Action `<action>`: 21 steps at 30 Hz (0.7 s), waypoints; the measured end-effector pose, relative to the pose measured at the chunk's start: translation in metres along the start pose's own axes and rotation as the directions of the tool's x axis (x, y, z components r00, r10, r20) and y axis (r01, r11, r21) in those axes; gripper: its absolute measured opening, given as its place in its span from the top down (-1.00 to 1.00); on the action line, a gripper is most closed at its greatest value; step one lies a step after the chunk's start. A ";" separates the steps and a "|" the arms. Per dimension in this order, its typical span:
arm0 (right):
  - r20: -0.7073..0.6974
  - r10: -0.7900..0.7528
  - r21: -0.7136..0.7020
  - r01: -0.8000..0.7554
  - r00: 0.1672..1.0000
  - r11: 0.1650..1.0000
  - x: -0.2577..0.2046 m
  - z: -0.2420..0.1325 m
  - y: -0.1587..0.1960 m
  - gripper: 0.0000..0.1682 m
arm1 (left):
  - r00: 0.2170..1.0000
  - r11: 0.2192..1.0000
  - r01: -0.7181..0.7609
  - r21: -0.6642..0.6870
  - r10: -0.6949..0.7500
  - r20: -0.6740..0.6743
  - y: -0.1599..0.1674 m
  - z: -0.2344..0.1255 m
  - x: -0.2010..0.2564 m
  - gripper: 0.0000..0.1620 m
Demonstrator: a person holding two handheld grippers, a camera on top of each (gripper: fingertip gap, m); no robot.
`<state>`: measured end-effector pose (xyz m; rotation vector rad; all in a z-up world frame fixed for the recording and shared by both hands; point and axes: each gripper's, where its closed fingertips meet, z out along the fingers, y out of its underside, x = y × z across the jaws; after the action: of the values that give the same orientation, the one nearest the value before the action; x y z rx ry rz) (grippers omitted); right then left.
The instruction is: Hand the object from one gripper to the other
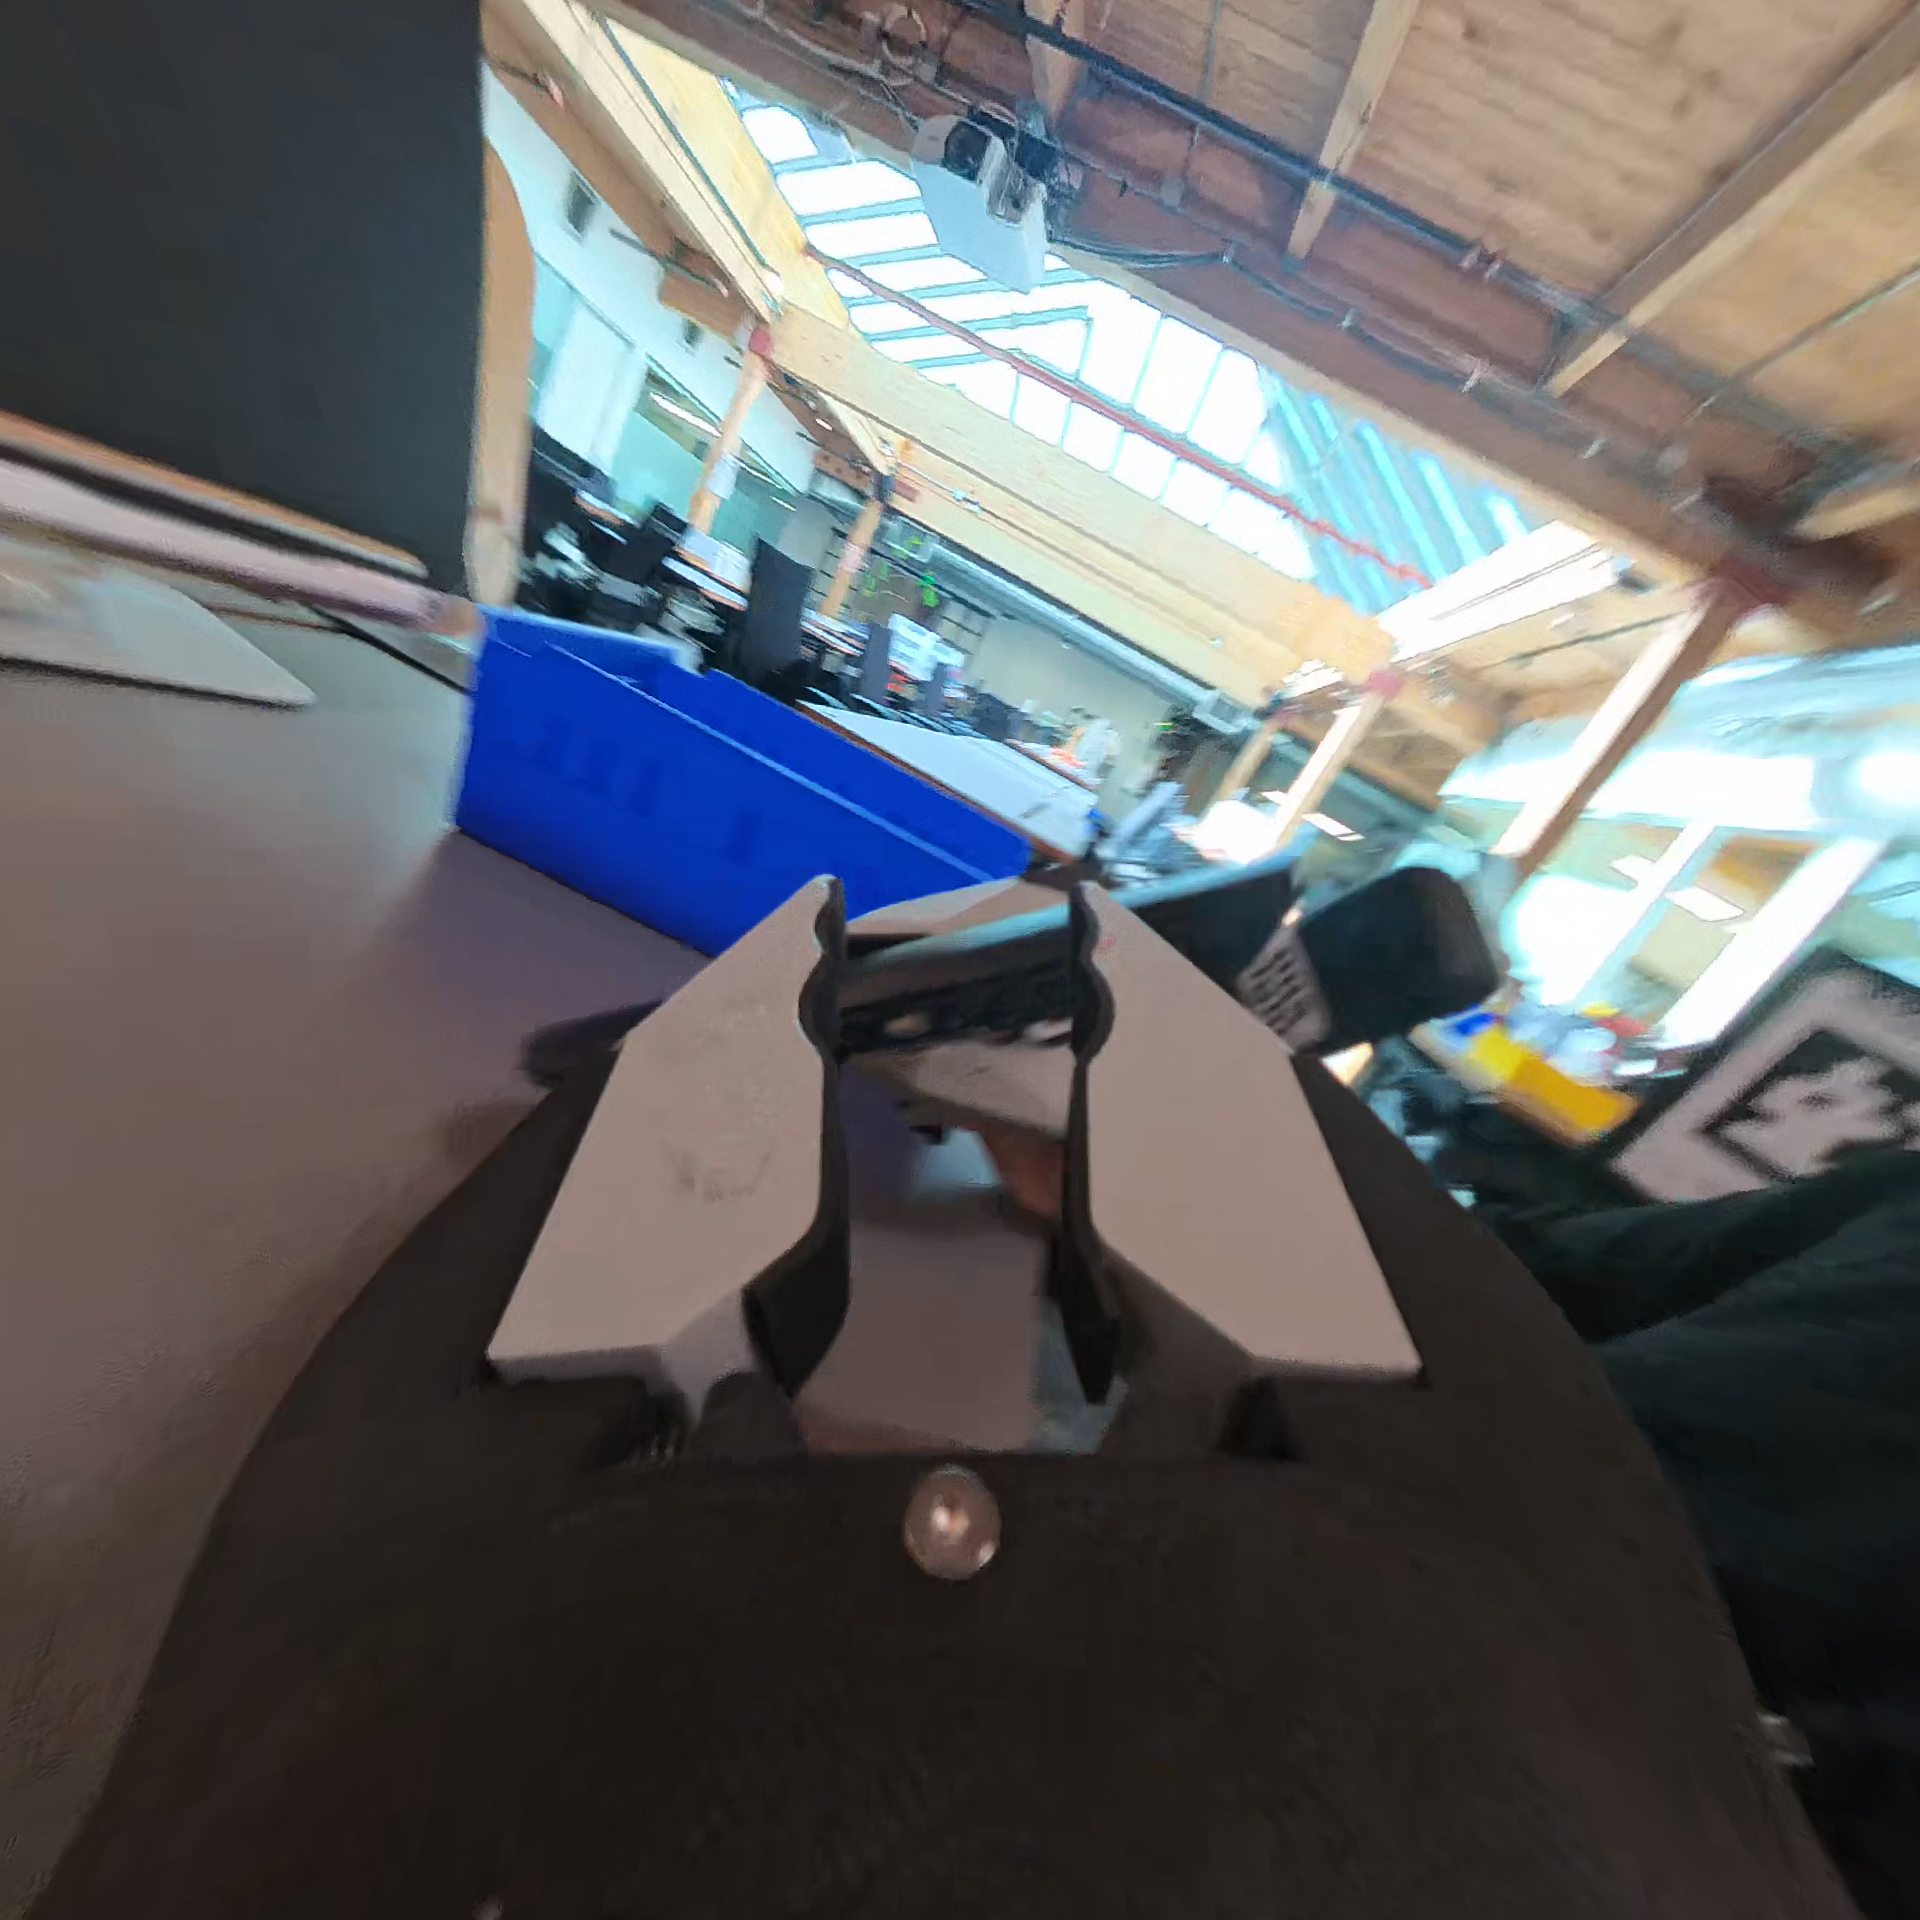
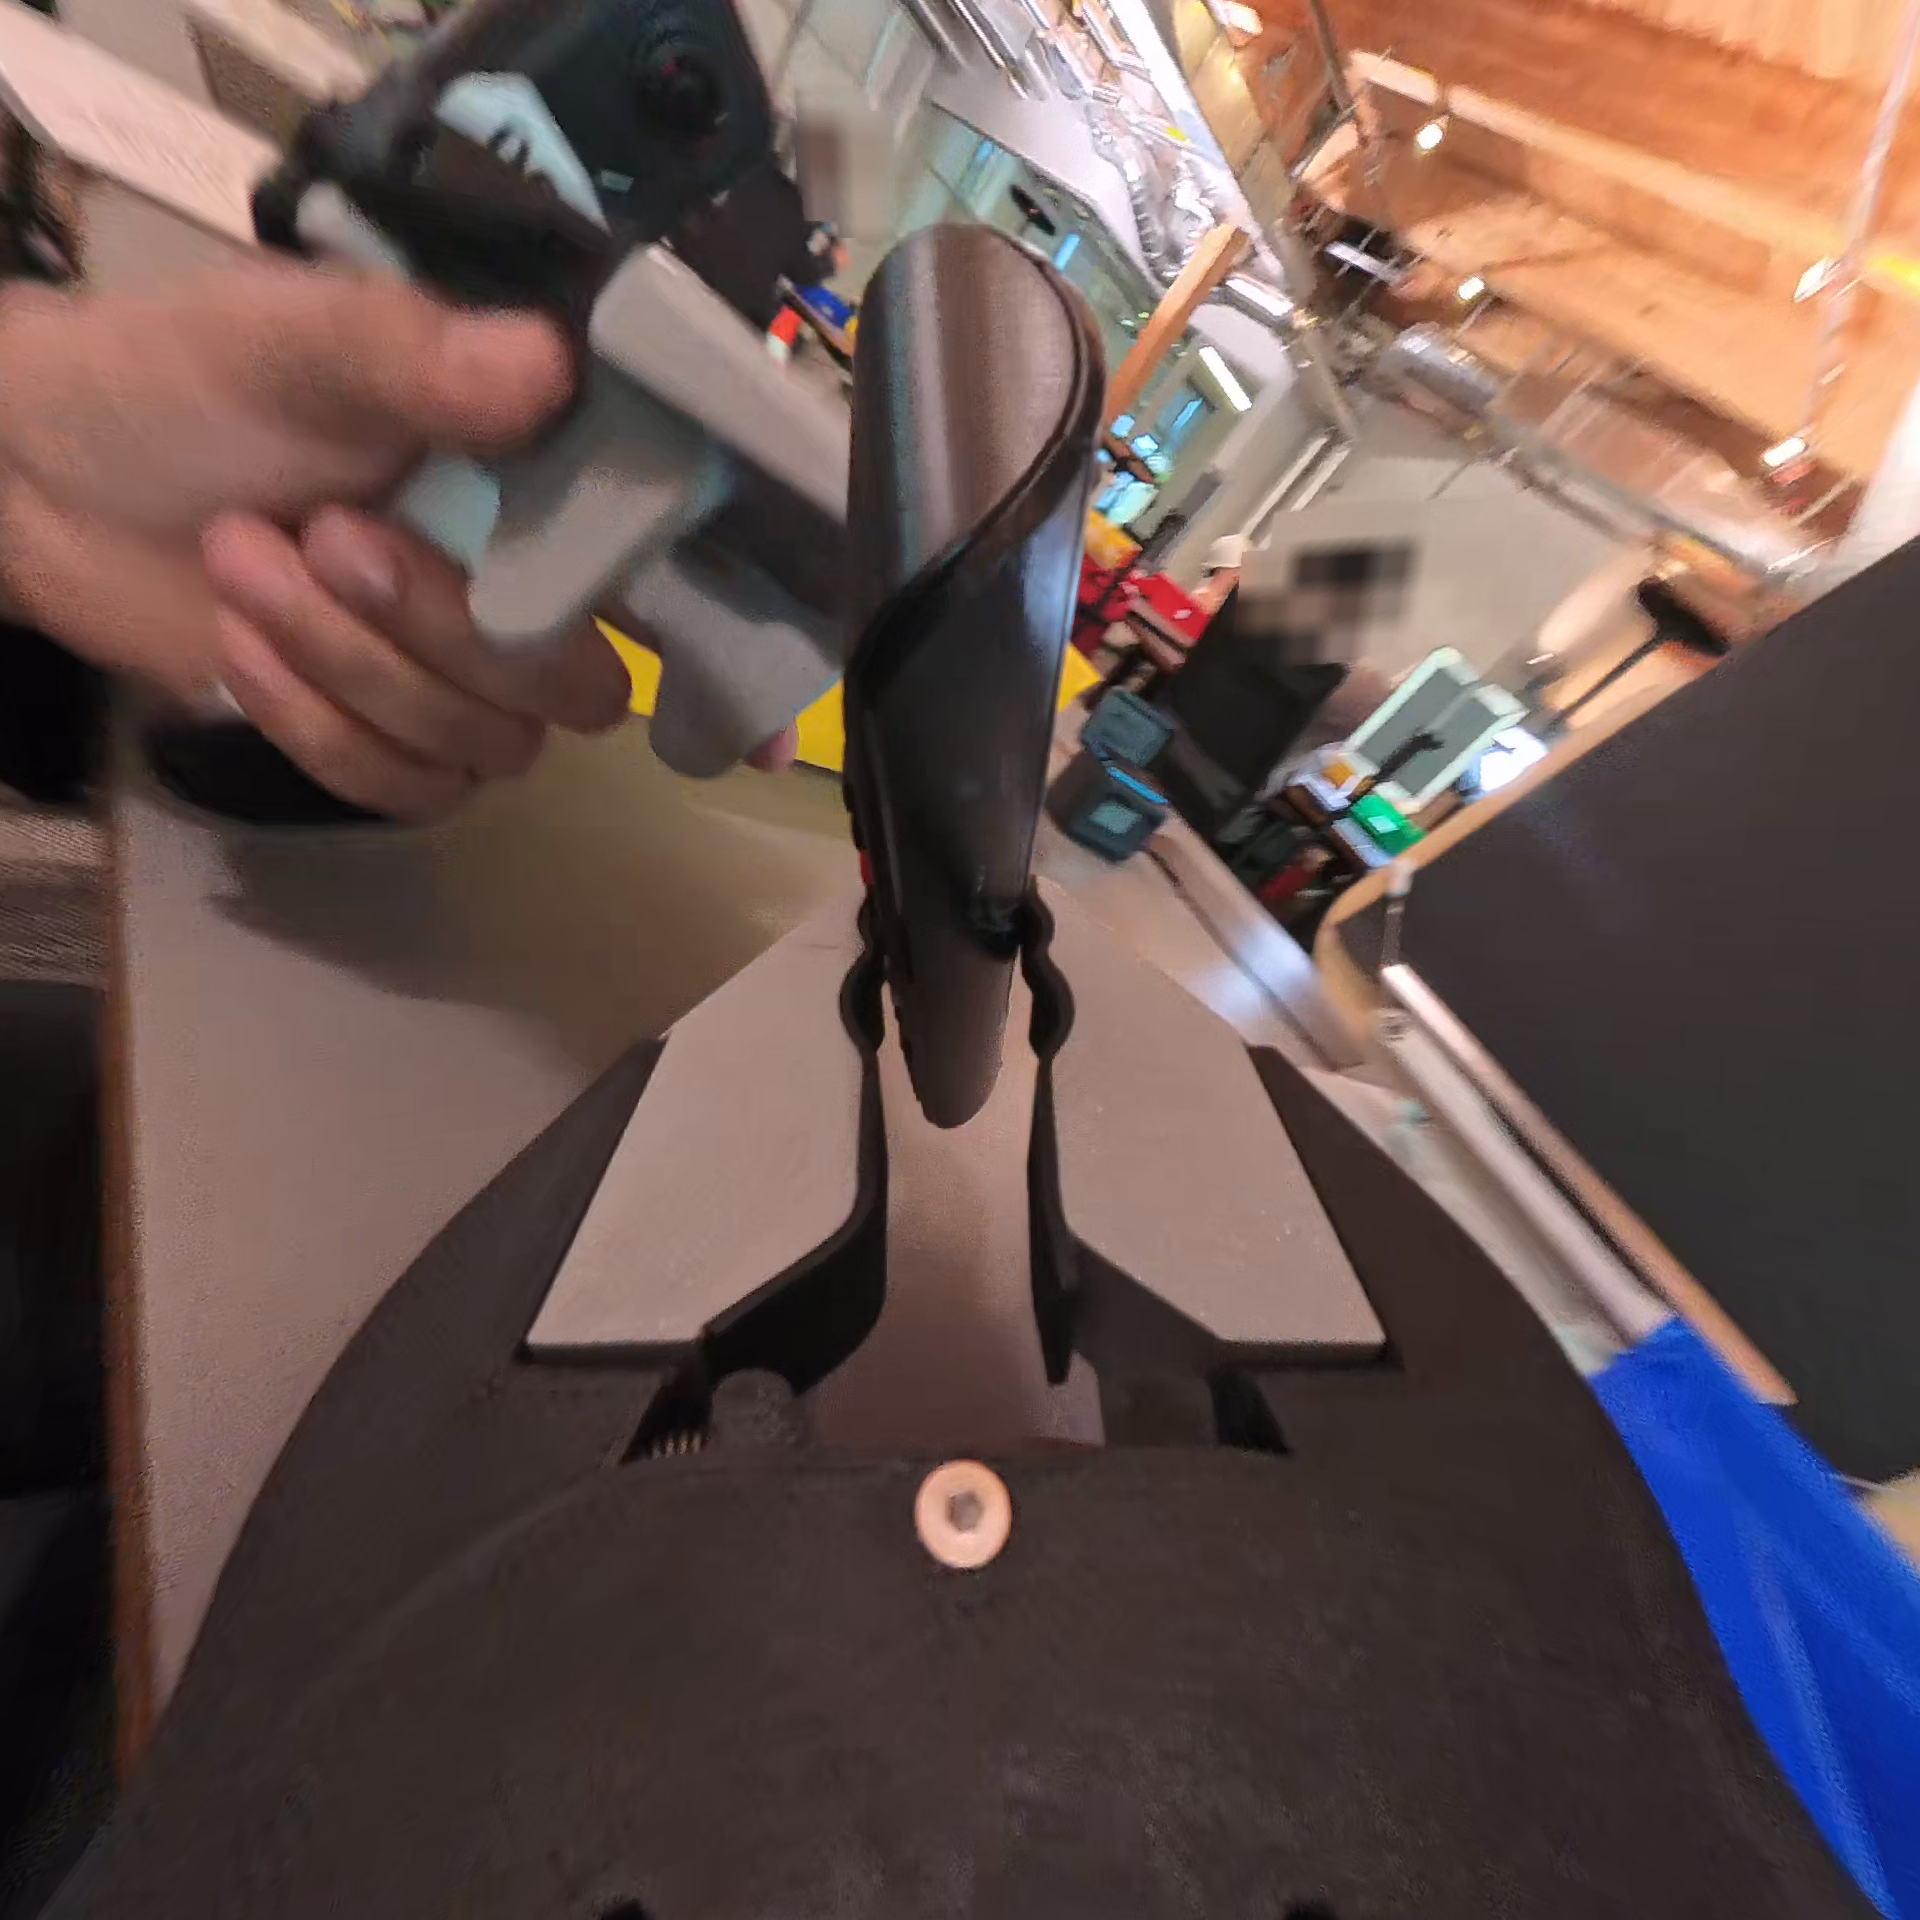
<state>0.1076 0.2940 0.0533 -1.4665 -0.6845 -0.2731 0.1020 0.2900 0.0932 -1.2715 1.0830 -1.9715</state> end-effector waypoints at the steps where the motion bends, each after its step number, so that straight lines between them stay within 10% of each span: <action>1: -0.035 -0.066 -0.009 0.065 0.997 0.998 0.001 -0.001 0.000 0.74 | 0.996 0.998 0.057 -0.025 -0.058 -0.065 -0.005 0.003 0.013 0.41; 6: -0.165 -0.387 -0.075 0.380 0.907 0.922 -0.005 0.000 -0.005 0.74 | 0.999 0.967 -0.019 -0.253 0.032 0.045 0.003 0.002 0.025 0.21; 10: -0.225 -0.708 -0.229 0.670 0.670 0.706 -0.005 -0.005 -0.004 0.75 | 0.999 0.917 0.051 -0.395 -0.051 0.010 0.026 -0.001 0.033 0.10; 21: -0.227 -0.862 -0.309 0.806 0.454 0.506 0.005 -0.003 -0.001 0.74 | 0.970 0.840 0.154 -0.521 -0.229 -0.082 0.069 0.012 0.025 0.42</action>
<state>0.1116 0.2920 0.0572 -1.0458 -1.0740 -1.3865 0.1041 0.2302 0.0493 -1.5785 1.6943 -2.0147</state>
